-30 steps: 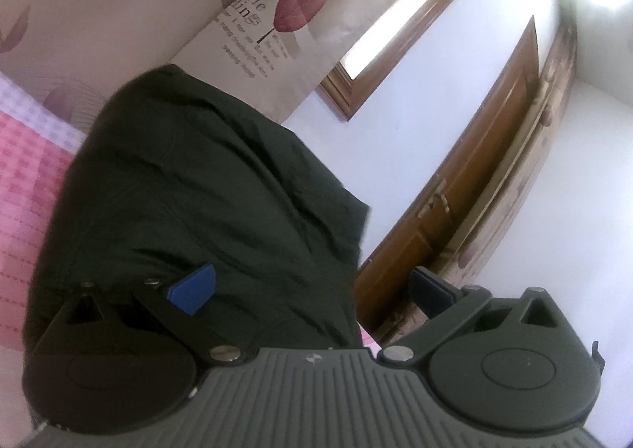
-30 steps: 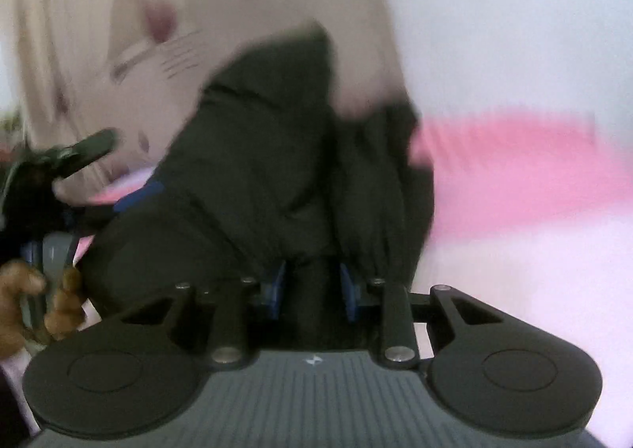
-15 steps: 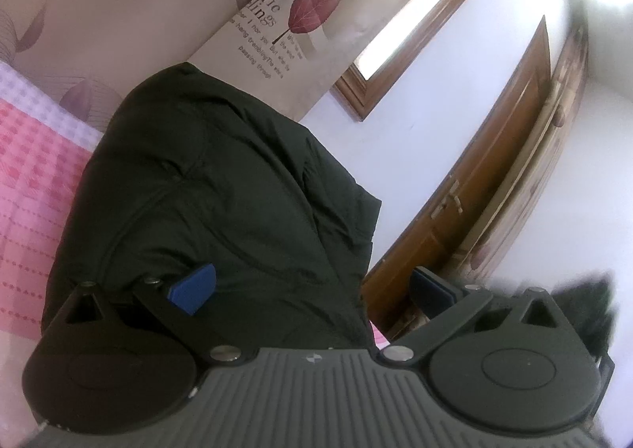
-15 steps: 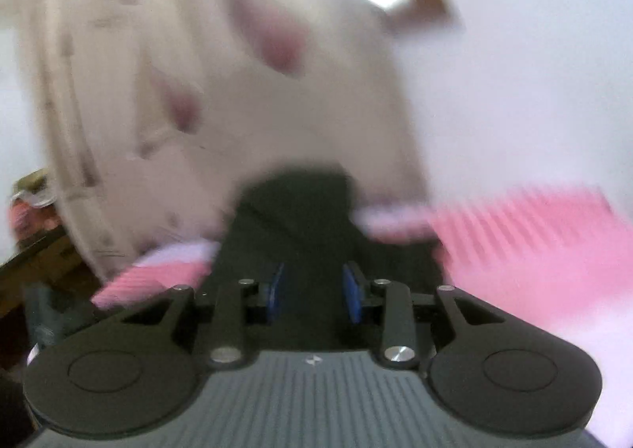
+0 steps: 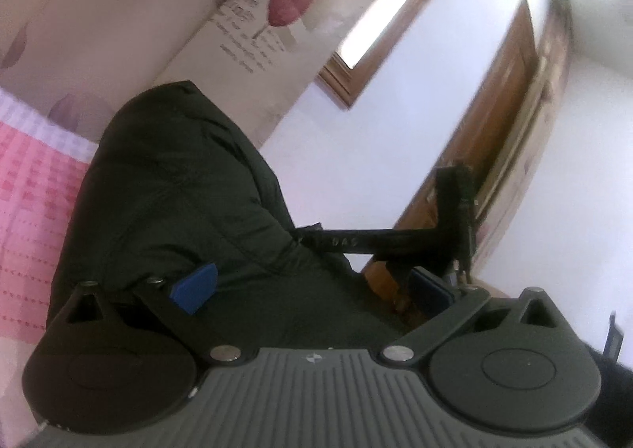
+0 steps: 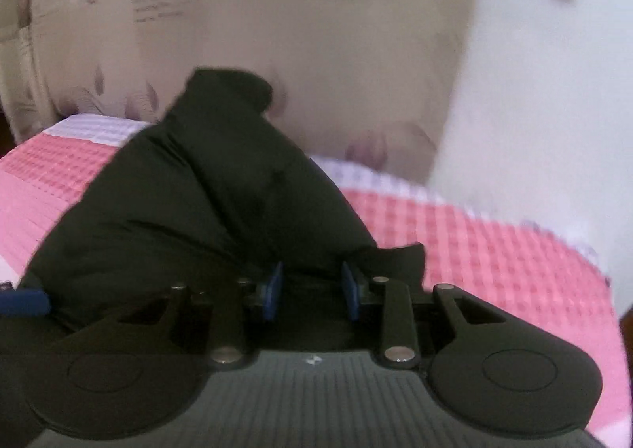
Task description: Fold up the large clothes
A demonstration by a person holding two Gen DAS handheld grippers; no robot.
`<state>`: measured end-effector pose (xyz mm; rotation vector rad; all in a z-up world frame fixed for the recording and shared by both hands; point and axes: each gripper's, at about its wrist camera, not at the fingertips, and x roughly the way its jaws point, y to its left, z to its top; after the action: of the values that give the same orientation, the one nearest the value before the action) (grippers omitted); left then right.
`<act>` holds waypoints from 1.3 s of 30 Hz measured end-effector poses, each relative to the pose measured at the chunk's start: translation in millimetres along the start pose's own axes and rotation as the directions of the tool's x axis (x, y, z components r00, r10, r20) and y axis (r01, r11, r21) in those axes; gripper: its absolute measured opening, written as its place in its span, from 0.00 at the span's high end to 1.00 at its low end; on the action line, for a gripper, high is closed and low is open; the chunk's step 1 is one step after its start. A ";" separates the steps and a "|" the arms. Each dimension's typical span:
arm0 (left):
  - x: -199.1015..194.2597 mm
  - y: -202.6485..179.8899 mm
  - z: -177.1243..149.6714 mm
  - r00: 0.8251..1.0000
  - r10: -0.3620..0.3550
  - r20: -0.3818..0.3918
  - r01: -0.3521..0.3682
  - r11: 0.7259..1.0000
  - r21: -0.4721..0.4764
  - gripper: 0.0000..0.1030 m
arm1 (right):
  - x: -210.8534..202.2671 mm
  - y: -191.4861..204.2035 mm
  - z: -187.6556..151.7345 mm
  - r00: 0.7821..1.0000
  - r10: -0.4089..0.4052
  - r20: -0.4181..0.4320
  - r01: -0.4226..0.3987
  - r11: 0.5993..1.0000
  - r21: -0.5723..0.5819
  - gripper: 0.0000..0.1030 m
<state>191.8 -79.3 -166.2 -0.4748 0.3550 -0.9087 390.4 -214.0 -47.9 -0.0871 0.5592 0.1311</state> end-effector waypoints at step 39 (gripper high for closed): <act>29.2 -27.8 6.2 0.943 0.275 -0.187 -0.228 0.943 0.241 0.25 | -18.8 -66.6 -101.0 0.983 0.039 0.179 -0.068 0.985 0.159 0.68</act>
<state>193.0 -116.3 -148.8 -0.1224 0.4999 -0.7384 331.6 -293.5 -120.1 0.0995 0.3952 0.1433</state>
